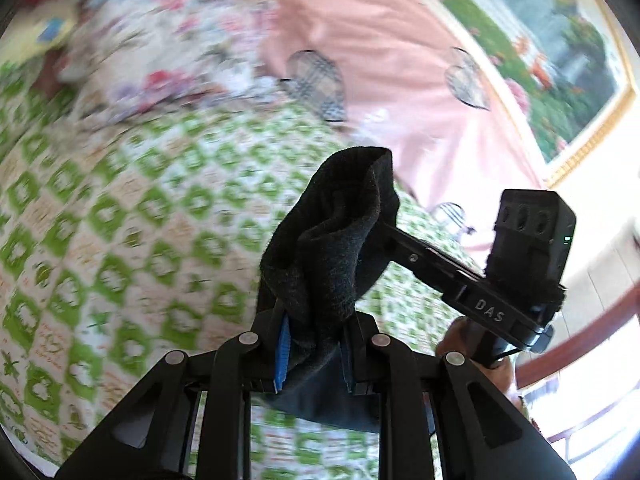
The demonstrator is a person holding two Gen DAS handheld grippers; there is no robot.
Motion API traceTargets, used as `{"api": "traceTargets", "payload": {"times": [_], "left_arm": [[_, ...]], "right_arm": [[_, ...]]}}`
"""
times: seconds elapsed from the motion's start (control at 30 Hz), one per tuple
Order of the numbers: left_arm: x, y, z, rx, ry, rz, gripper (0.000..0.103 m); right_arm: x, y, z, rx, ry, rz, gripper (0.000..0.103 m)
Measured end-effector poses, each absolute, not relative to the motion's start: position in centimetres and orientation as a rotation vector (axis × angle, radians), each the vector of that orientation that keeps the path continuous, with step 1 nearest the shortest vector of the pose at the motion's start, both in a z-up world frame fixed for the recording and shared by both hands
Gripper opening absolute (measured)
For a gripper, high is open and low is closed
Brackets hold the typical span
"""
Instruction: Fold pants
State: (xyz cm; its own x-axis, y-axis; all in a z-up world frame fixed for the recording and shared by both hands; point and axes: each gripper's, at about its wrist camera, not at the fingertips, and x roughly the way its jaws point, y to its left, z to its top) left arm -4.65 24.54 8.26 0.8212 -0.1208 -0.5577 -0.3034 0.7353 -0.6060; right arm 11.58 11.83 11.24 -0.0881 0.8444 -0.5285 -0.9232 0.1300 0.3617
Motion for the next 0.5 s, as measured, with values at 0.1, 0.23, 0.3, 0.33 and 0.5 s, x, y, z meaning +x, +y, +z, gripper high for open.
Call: {"api": "traceTargets", "payload": {"times": [0.1, 0.23, 0.3, 0.33, 0.5], "left_arm": [[-3.6, 21.7, 10.0, -0.697, 0.611, 0.046, 0.02], [-2.1, 18.0, 11.1, -0.634, 0.618, -0.022, 0.02], [-1.3, 16.2, 11.3, -0.609, 0.632, -0.054, 0.02], [-1.2, 15.5, 11.2, -0.6, 0.637, -0.065, 0.02], [0.1, 11.9, 10.7, -0.551, 0.671, -0.114, 0.02]], "right_arm": [[12.2, 8.3, 11.8, -0.066, 0.722, 1.463, 0.02], [13.2, 3.6, 11.7, 0.028, 0.694, 1.429, 0.02], [13.4, 1.4, 11.5, 0.056, 0.685, 1.405, 0.02], [13.6, 0.7, 11.3, 0.068, 0.684, 1.396, 0.02], [14.3, -2.8, 10.4, 0.128, 0.687, 1.351, 0.02]]}}
